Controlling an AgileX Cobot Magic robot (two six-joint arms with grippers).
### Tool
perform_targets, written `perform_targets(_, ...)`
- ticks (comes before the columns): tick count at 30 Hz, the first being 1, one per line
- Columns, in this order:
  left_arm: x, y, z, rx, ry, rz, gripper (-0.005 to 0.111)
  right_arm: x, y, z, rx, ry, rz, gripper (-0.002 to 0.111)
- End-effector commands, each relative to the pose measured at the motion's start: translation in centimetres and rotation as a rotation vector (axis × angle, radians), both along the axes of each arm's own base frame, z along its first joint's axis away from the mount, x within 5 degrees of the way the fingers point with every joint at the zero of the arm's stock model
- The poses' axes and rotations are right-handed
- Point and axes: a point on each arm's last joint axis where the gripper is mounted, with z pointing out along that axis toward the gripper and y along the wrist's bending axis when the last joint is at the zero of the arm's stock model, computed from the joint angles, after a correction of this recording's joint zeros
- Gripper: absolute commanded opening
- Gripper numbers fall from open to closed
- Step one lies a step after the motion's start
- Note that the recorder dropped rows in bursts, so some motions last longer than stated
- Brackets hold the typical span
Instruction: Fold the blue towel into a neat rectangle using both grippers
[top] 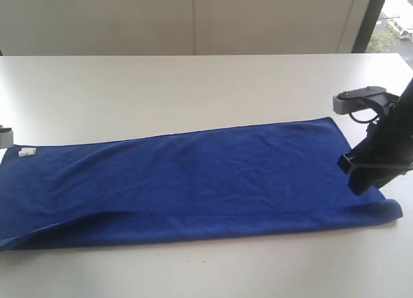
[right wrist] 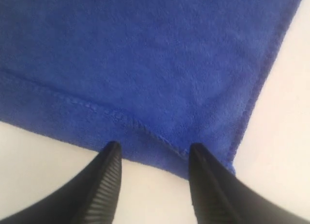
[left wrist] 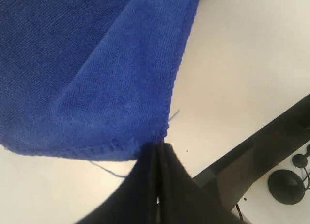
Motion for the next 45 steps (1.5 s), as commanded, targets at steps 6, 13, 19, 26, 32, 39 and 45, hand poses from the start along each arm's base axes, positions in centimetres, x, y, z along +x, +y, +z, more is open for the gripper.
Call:
perform_targets(6, -1.7, -0.2, -1.4, -0.028, 0.045, -0.044, 0.0, -1.0, -1.4, -1.7, -0.152, -0.036, -0.108, 0.043)
perform_targets(13, -2.3, -0.2, -2.1, -0.033, 0.05, -0.058, 0.0, -0.8, -1.5, -1.7, -0.151, -0.057, -0.11, 0.043)
perform_targets(19, -2.4, -0.2, -2.1, -0.035, 0.057, -0.063, 0.0, -0.5, -1.5, -2.7, -0.15, -0.036, -0.112, 0.042)
perform_targets(26, -2.9, 0.0, -2.7, -0.015, 0.068, -0.073, 0.0, -0.2, -1.7, -3.0, -0.161, -0.063, -0.157, 0.024)
perform_targets(32, -3.2, 0.0, -3.4, -0.006, 0.051, -0.065, 0.0, -0.2, -1.7, -3.3, -0.16, -0.044, -0.158, 0.014)
perform_targets(39, -2.9, 0.0, -3.5, 0.001, 0.02, -0.058, 0.0, -1.4, -1.6, -3.3, -0.159, 0.09, -0.152, 0.002)
perform_targets(45, -2.8, 0.0, -3.5, 0.004, 0.007, -0.055, 0.0, -2.4, -1.5, -3.2, -0.156, 0.2, -0.139, 0.001)
